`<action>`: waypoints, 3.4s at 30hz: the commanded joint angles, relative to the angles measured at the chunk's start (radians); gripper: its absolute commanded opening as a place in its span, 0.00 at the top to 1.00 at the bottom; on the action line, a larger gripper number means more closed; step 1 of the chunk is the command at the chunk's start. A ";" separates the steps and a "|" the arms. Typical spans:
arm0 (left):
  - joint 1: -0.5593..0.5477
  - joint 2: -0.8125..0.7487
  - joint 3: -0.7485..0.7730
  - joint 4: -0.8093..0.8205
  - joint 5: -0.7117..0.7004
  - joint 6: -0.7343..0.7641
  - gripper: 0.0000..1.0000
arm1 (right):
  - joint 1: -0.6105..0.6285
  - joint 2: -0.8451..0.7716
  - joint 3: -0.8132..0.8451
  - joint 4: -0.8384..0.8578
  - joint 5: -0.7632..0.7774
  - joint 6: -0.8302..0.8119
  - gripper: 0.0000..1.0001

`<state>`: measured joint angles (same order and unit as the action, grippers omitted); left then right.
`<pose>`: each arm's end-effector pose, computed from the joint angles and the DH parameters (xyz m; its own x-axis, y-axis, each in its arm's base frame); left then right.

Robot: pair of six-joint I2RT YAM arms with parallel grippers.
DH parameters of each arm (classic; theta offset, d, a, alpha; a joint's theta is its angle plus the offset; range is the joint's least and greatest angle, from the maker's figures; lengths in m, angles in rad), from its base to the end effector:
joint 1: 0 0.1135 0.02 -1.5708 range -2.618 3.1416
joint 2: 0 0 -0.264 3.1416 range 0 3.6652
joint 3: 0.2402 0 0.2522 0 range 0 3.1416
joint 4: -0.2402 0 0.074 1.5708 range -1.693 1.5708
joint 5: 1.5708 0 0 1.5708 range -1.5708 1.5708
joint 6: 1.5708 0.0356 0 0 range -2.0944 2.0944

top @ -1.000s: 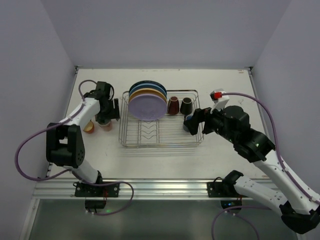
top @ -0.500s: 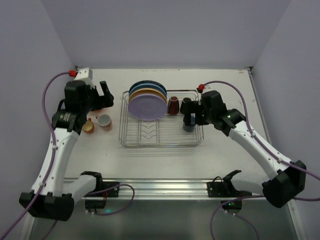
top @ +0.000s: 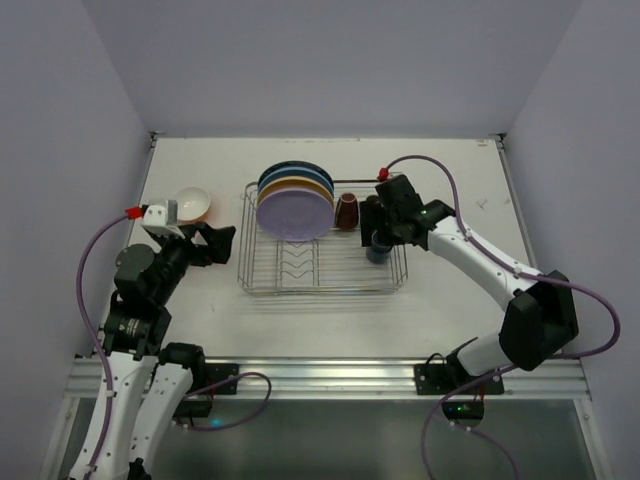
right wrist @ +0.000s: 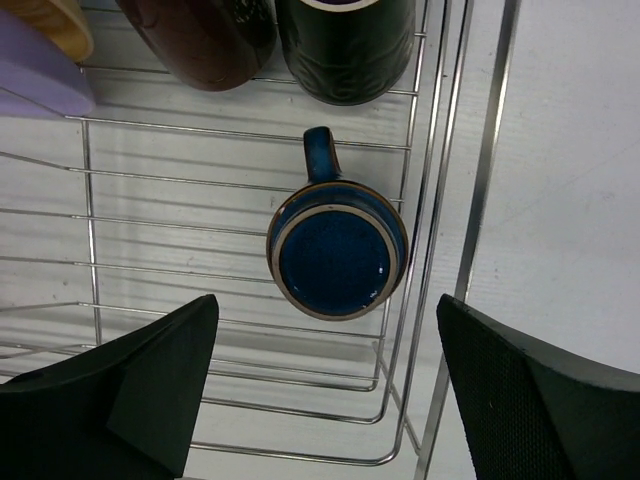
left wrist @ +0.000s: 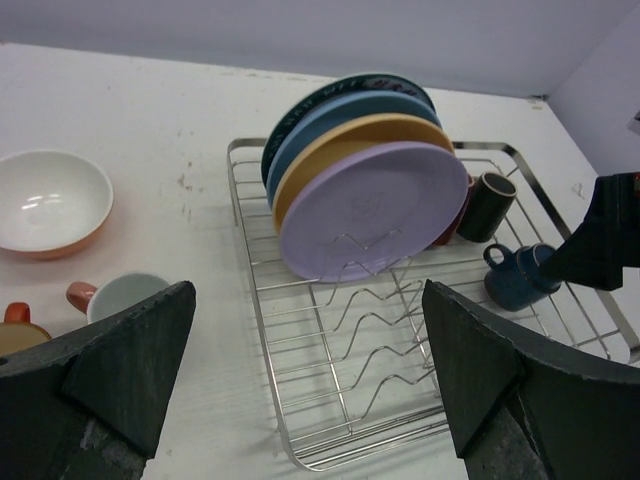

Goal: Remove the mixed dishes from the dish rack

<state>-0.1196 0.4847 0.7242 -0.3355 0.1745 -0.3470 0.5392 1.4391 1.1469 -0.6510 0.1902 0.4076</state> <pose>0.1171 -0.0203 0.3424 -0.1878 -0.3147 -0.9304 0.2395 0.9040 -0.3542 0.2619 0.1489 0.2739 -0.7998 -0.0249 -0.5998 -0.1001 0.9907 0.0923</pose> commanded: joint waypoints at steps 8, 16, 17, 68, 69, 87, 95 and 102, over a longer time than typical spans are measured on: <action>-0.055 -0.021 -0.028 -0.007 -0.078 0.019 0.00 | 0.027 0.116 0.089 -0.004 0.077 0.019 0.09; -0.072 0.003 -0.023 -0.008 -0.078 0.026 0.00 | 0.027 0.184 0.103 0.001 0.075 0.016 0.09; -0.074 0.003 -0.023 -0.010 -0.076 0.028 0.00 | 0.027 0.191 0.102 0.013 0.060 0.016 0.09; -0.089 0.158 0.001 -0.033 -0.099 0.008 0.00 | 0.021 -0.120 -0.073 0.157 -0.124 0.004 1.00; -0.089 0.152 0.001 -0.033 -0.110 0.008 0.00 | 0.021 -0.140 -0.075 0.157 -0.139 -0.001 1.00; -0.095 0.224 0.219 -0.051 0.024 0.003 0.00 | 0.019 -0.620 -0.111 0.295 -0.440 0.212 1.00; -0.169 0.330 0.346 0.059 0.280 -0.007 0.00 | 0.019 -0.626 -0.107 0.395 -0.603 0.324 1.00; -0.440 0.359 0.316 0.344 0.339 -0.041 0.00 | 0.019 -0.675 -0.124 0.476 -0.614 0.442 1.00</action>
<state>-0.4801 0.8482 1.0321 -0.2085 0.4229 -0.3664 0.5610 0.8070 1.0180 -0.3161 -0.3775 0.7597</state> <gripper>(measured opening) 0.997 0.688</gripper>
